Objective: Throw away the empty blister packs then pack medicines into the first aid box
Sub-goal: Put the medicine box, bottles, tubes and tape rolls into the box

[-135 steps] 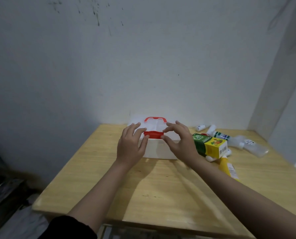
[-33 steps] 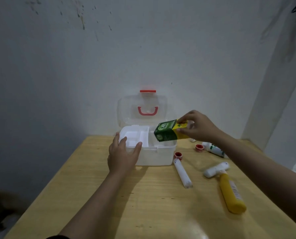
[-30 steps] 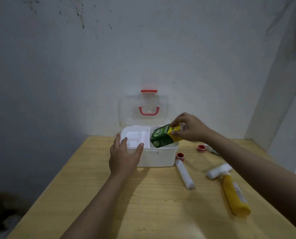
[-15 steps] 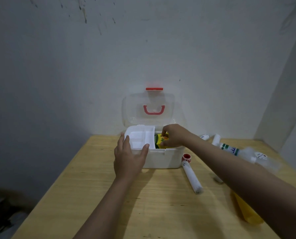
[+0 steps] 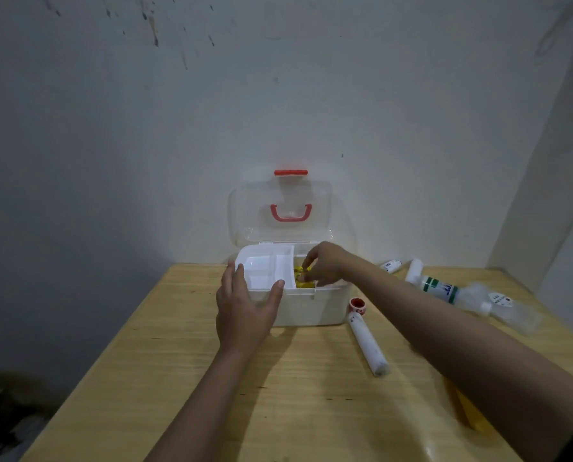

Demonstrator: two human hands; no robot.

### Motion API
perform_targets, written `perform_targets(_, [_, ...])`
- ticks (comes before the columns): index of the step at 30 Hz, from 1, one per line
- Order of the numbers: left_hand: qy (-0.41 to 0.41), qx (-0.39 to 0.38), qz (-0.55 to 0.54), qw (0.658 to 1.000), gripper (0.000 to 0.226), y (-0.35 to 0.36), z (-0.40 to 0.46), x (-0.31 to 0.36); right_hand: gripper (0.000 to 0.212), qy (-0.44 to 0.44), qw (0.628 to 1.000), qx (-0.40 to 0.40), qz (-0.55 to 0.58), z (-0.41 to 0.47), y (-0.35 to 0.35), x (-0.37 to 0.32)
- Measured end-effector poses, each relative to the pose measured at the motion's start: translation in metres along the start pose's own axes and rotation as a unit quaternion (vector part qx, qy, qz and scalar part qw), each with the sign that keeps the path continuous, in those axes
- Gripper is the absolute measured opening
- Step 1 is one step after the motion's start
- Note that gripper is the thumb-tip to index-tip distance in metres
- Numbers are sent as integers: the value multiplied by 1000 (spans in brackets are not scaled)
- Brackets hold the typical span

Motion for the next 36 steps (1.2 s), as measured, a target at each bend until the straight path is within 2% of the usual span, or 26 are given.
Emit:
perform_targets(3, [-9,-6,-11,1000,84,-1,-1,2,37,-28,996,58,69,-14,-27,6])
perform_targets(7, [-21,-21,-22,999,84,-2,-1,5,27,-42,987,131,78,-47,-68,43])
perform_targets(10, [-30,-39,-18,999,84,-4,-1,7,22,7,983,170,64,-67,-85,101])
perform_targets(15, [-44,-64,-15,997,86,-8,1,10,31,115,966,230,12,-94,-82,206])
perform_targets(18, [-46,-69,-16,996,87,-9,1,10,37,132,966,223,-16,-96,-68,240])
perform_targets(21, [-46,-66,-15,997,86,-10,0,11,39,152,963,220,-26,-89,-57,252])
perform_targets(26, [-46,-58,-18,997,84,-8,1,12,34,165,949,266,-39,-83,-47,259])
perform_targets(30, [-45,-55,-20,997,84,-7,1,10,29,137,944,297,-36,-82,-46,261])
perform_targets(33, [-42,-49,-28,998,83,-7,1,10,24,88,942,324,7,-83,-52,257])
perform_targets(36, [-41,-47,-33,998,83,-7,0,10,17,38,924,377,60,-93,-66,238])
Point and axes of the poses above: each hand's wrist, its own z-axis towards the middle knuckle, its own y-axis out of the palm, x = y × z, the point moved 3 cm from there along z, towards the middle knuckle, and after that the axes turned 9 degrees about y, right-handed, at the moved point
